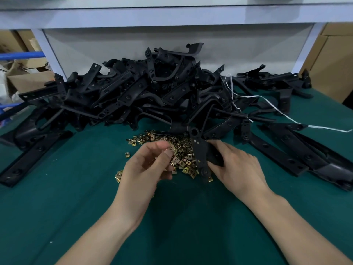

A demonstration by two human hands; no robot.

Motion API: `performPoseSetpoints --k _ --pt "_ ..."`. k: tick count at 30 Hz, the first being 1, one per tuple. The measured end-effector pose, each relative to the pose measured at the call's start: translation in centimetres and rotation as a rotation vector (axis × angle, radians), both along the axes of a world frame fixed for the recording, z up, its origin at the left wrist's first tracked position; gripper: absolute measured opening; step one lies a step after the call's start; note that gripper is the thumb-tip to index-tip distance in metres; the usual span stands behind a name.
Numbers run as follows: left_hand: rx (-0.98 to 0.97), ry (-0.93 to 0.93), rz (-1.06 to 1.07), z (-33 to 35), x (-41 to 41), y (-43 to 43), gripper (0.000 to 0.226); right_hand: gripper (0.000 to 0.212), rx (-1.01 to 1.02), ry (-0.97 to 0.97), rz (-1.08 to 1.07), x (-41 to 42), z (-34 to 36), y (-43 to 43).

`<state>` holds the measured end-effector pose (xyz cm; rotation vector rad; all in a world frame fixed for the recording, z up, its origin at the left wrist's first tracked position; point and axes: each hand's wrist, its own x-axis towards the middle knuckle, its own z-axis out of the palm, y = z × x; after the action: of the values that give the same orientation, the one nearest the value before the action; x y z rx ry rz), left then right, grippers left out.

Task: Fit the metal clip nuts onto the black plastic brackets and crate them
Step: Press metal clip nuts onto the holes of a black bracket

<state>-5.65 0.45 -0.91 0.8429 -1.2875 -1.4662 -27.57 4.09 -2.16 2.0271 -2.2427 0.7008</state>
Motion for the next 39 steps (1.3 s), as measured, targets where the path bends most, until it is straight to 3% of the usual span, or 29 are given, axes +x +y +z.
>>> performPoseSetpoints --k 4,15,25,39 --pt "-0.081 -0.057 0.010 0.0 -0.1 0.3 0.021 0.048 -0.008 0.012 0.042 0.3 -0.1 0.1" --pt "0.007 -0.030 -0.035 0.0 -0.4 0.5 0.034 0.052 0.007 0.069 0.055 0.5 -0.4 -0.2" --pt "0.049 0.022 -0.041 0.3 -0.5 0.6 0.027 0.060 -0.022 0.078 0.075 0.9 -0.2 0.1" --pt "0.121 0.127 -0.055 0.8 -0.8 0.9 0.030 0.067 -0.230 0.213 0.033 1.4 -0.3 0.0"
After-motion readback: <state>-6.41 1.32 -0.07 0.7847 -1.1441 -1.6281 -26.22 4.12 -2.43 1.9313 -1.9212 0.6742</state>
